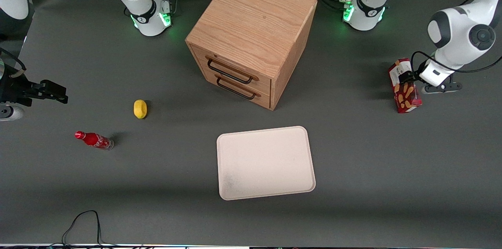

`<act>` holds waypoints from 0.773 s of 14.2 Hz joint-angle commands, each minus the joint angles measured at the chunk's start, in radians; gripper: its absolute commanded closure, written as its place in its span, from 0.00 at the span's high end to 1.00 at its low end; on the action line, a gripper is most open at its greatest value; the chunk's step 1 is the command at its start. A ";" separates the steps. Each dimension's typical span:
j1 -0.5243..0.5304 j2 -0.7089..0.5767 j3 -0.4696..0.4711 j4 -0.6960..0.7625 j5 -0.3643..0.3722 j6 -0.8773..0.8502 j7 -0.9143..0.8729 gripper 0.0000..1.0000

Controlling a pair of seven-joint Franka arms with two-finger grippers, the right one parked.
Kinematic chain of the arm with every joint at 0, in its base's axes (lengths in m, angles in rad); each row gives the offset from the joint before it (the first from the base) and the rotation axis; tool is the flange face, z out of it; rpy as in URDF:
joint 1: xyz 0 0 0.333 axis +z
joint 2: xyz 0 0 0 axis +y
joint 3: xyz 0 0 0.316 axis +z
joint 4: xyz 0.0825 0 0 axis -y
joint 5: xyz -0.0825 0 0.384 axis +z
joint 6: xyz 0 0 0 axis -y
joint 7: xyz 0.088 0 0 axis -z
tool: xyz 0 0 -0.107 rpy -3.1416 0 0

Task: Place red cookie box on tray
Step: 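Close the left gripper on the cookie box and lift it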

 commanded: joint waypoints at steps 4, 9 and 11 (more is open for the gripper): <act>0.006 0.027 -0.003 -0.003 0.011 0.028 0.014 0.99; 0.006 0.029 -0.003 -0.003 0.011 0.030 0.018 0.00; 0.017 0.028 -0.003 -0.003 0.011 0.028 0.021 0.00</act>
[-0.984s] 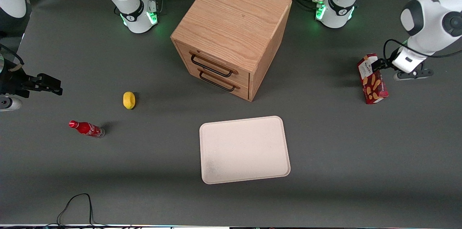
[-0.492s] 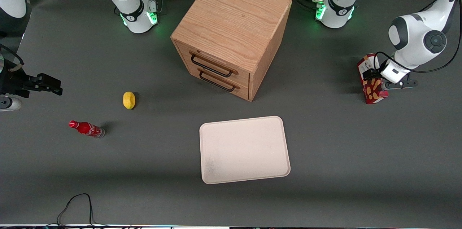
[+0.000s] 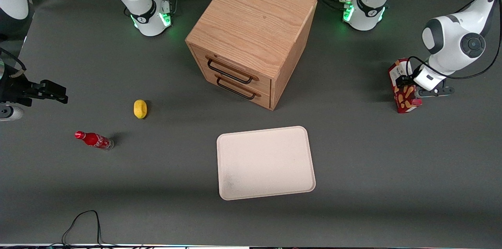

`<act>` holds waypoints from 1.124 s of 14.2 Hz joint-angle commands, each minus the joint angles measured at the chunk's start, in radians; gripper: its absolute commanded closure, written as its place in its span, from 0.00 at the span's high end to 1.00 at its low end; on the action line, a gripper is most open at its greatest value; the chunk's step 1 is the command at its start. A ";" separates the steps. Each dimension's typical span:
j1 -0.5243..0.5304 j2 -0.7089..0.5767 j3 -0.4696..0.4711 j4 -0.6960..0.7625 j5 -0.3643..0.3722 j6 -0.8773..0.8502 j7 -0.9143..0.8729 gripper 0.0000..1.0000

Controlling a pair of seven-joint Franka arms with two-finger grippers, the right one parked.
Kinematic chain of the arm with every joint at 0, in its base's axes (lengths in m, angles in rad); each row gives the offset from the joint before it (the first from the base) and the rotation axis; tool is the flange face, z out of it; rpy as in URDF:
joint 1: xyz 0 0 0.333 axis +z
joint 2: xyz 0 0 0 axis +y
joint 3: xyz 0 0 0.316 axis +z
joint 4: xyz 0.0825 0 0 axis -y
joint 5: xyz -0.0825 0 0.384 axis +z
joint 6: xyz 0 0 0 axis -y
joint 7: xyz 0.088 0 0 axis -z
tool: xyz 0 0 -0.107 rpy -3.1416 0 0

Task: Place red cookie box on tray
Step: 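Close the left gripper on the cookie box and lift it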

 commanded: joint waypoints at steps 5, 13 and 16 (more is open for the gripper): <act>0.017 -0.012 -0.003 -0.001 0.011 0.002 0.024 0.00; 0.009 -0.082 -0.010 0.159 0.010 -0.296 0.016 0.00; 0.000 -0.118 -0.027 0.369 0.010 -0.612 0.015 0.00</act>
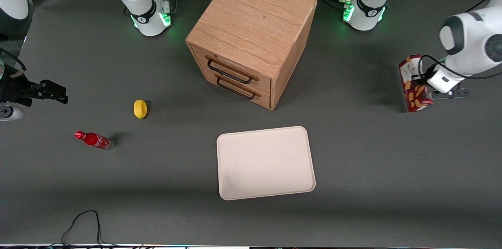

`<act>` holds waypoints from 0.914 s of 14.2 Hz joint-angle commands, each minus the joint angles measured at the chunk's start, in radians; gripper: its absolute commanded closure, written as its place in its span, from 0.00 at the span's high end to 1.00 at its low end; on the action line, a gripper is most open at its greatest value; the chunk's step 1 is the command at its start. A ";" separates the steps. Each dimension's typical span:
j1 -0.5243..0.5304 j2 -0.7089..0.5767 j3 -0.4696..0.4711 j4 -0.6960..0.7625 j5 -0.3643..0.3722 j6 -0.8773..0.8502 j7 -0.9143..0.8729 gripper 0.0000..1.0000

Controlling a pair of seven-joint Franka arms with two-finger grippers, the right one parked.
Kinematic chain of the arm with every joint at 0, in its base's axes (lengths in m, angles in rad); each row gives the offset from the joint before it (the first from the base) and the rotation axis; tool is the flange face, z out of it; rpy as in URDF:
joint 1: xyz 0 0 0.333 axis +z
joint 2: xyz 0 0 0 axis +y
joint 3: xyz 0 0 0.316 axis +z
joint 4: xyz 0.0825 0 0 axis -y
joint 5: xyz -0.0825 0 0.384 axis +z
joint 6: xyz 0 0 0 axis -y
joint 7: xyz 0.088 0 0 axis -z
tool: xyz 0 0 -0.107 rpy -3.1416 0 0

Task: Place red cookie box on tray
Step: 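Close the left gripper on the cookie box and lift it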

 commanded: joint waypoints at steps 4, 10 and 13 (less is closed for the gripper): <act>-0.009 -0.046 -0.045 0.493 0.008 -0.594 -0.014 0.00; -0.012 -0.023 -0.047 0.688 -0.004 -0.719 0.000 0.00; -0.014 -0.003 -0.047 0.731 -0.010 -0.724 -0.003 0.00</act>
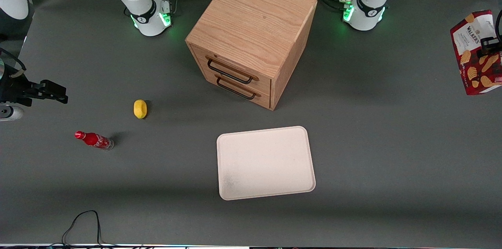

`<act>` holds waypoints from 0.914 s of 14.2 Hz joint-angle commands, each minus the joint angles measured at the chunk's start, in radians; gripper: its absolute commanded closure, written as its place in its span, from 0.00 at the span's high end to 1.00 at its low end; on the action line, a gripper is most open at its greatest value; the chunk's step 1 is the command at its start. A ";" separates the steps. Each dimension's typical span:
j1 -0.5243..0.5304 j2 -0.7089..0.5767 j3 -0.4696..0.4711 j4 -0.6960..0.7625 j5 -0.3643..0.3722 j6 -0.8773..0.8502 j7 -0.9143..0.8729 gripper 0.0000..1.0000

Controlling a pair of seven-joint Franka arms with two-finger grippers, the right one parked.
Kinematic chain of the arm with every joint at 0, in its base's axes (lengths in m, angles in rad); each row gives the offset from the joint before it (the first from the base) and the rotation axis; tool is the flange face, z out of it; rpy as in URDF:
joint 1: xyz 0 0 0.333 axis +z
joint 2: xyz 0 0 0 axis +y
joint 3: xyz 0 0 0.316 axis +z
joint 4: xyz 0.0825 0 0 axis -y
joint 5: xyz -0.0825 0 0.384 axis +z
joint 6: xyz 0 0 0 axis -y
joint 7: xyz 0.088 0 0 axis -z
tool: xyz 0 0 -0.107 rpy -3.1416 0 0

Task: Place red cookie box on tray
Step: 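Carry the held cookie box over to the white tray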

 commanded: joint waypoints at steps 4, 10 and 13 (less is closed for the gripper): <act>-0.034 0.055 -0.024 0.087 -0.046 -0.020 -0.075 0.00; -0.070 0.263 -0.323 0.269 -0.053 -0.007 -0.519 0.00; -0.205 0.473 -0.362 0.487 -0.048 0.034 -0.721 0.00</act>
